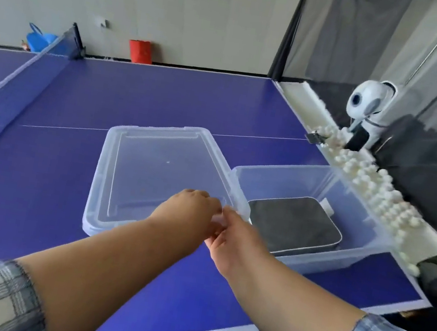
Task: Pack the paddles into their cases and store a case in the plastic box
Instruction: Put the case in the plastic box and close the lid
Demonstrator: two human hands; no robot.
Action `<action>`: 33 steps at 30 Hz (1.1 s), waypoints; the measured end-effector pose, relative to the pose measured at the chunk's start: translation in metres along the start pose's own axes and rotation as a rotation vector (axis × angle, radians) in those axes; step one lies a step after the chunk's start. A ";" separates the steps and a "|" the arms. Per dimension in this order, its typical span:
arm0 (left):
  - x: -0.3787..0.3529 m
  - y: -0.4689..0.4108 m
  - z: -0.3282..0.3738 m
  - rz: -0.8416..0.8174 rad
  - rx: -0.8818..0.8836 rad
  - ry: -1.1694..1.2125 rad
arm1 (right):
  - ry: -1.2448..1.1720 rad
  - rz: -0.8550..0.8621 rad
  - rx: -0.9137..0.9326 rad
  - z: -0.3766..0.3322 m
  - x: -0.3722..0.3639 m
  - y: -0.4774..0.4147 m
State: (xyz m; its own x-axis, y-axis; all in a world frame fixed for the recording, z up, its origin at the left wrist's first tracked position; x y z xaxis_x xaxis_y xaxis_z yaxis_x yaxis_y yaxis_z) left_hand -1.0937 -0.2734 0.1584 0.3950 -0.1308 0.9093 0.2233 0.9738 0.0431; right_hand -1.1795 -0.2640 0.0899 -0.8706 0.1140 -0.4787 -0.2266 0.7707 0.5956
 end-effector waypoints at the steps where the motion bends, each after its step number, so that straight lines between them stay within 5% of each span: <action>1: -0.001 -0.006 0.014 0.007 -0.001 0.043 | 0.001 0.009 0.027 -0.012 0.013 0.000; 13: -0.068 -0.127 0.168 -0.085 0.052 0.032 | -0.106 0.088 0.026 -0.159 0.188 -0.029; 23: -0.141 -0.228 0.280 -0.065 0.241 0.121 | 0.113 -0.008 -0.060 -0.267 0.313 -0.088; 29: -0.156 -0.266 0.299 0.024 0.299 0.293 | 0.565 0.150 -0.047 -0.308 0.335 -0.134; 33: -0.174 -0.285 0.300 -0.010 0.353 0.335 | 0.613 0.156 -0.069 -0.320 0.348 -0.153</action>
State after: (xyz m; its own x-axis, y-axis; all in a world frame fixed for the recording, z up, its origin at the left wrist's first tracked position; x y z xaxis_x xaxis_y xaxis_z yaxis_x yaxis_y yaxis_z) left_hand -1.4932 -0.4727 0.1118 0.6722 -0.1372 0.7276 -0.0642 0.9682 0.2419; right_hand -1.5877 -0.5430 0.0389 -0.9830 -0.1733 0.0610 -0.0864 0.7291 0.6789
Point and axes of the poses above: each hand's wrist, its own y-axis away from the middle knuckle, its own x-axis out of the back of the hand, z = x × y, the point moved 7 cm from there along -y, towards the middle knuckle, and after that the axes turned 13 degrees about y, right-handed, at the moved point
